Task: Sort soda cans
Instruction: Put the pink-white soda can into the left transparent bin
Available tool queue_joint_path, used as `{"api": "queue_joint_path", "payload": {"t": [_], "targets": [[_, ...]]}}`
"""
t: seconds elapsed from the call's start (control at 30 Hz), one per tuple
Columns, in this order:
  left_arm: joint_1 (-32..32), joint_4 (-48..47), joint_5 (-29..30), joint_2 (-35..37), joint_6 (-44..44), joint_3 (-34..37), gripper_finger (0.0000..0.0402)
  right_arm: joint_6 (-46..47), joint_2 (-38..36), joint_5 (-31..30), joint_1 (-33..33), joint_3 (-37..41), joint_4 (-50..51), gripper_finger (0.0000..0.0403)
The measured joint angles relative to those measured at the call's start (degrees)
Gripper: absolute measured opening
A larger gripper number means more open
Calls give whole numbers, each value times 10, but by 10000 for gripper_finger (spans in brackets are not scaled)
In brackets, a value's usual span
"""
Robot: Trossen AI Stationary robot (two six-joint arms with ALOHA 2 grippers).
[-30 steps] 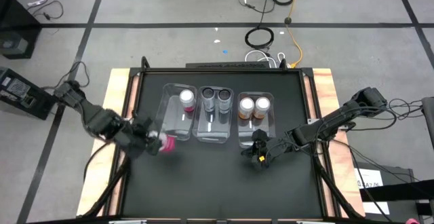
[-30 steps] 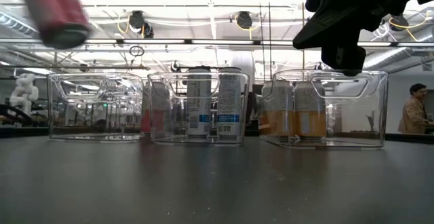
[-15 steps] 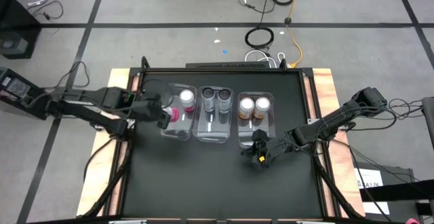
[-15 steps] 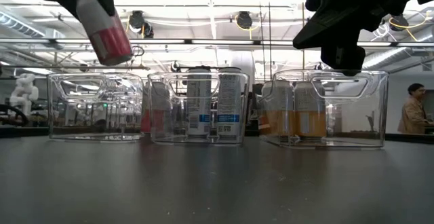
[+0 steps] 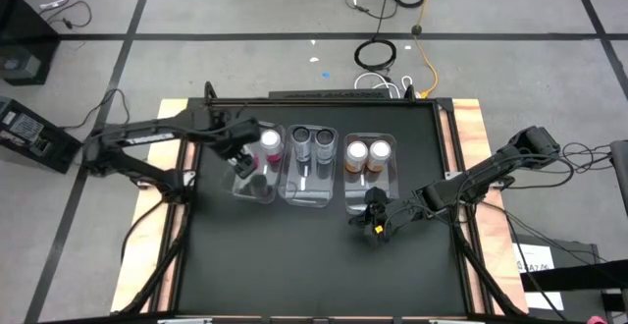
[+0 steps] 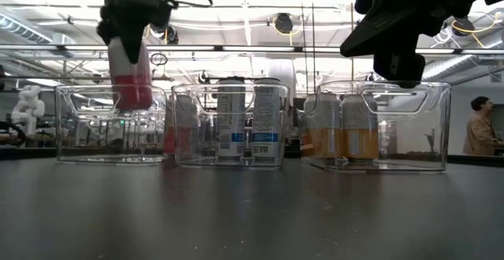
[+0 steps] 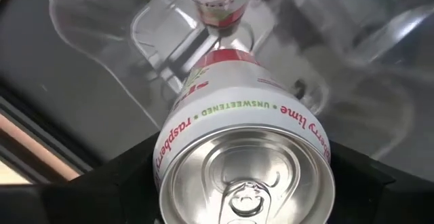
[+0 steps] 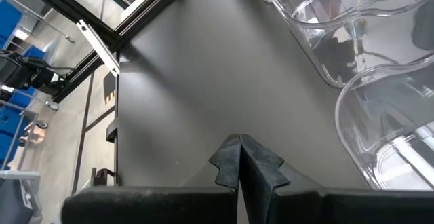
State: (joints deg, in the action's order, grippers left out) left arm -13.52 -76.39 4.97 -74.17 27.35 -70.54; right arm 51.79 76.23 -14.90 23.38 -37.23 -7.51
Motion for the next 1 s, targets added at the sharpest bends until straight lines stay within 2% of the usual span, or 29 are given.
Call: {"api": "queue_joint_path", "payload": {"t": [0.13,0.43,0.87,1.0], "targets": [[-35,-9,-2,-24,-96,0,308,10,0,0,4,0,0,0],[-102,37,17,-70,-204,0,308,11,0,-2,11,0,0,0],[-155,62,-4,-159,-296,0,308,15,0,-17,11,0,0,0],[-166,103,-9,-165,-299,0,308,15,0,-17,11,0,0,0]]}}
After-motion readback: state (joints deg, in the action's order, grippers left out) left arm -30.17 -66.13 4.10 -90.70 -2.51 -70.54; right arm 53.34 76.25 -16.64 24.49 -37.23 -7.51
